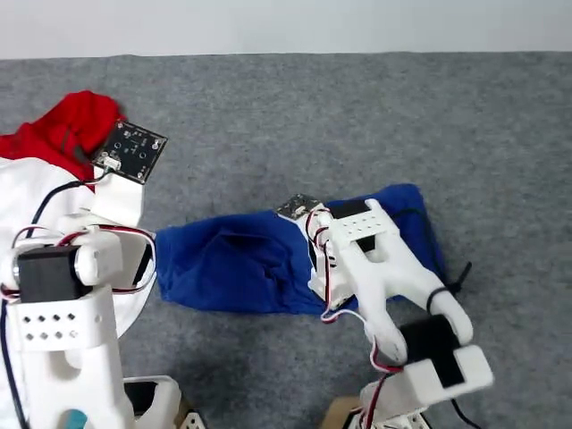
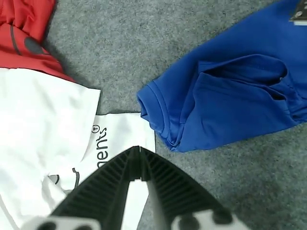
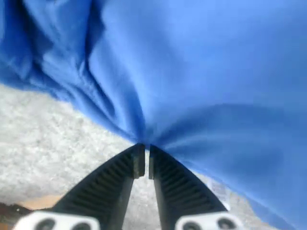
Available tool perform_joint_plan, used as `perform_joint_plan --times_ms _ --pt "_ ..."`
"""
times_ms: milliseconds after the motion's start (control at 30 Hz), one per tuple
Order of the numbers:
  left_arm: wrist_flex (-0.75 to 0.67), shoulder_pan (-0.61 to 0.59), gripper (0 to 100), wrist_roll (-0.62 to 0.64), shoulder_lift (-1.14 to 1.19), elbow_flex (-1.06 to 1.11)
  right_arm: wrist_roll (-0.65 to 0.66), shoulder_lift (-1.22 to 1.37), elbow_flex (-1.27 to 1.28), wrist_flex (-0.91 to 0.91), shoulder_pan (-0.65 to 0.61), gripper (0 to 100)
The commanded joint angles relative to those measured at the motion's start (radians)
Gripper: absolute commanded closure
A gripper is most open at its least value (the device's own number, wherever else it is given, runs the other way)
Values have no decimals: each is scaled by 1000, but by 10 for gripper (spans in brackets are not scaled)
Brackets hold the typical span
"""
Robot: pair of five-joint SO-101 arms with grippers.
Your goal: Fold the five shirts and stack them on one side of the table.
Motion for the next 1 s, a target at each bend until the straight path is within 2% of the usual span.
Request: perform_joint_plan --times_ms 0,167,300,500,667,967 --pt "21 2 998 6 -20 -2 -2 -151 -106 73 -12 966" --pt "21 2 998 6 -20 -2 -2 -275 -167 160 5 965" --pt "21 2 998 6 -20 -2 -2 -280 -170 154 110 951" --pt "23 -5 998 6 -20 -2 -15 -159 -195 110 280 764" --pt "23 -5 998 5 -20 -2 -107 -21 -281 67 361 758" --pt "23 -5 998 3 -17 -2 -183 197 -506 71 390 705"
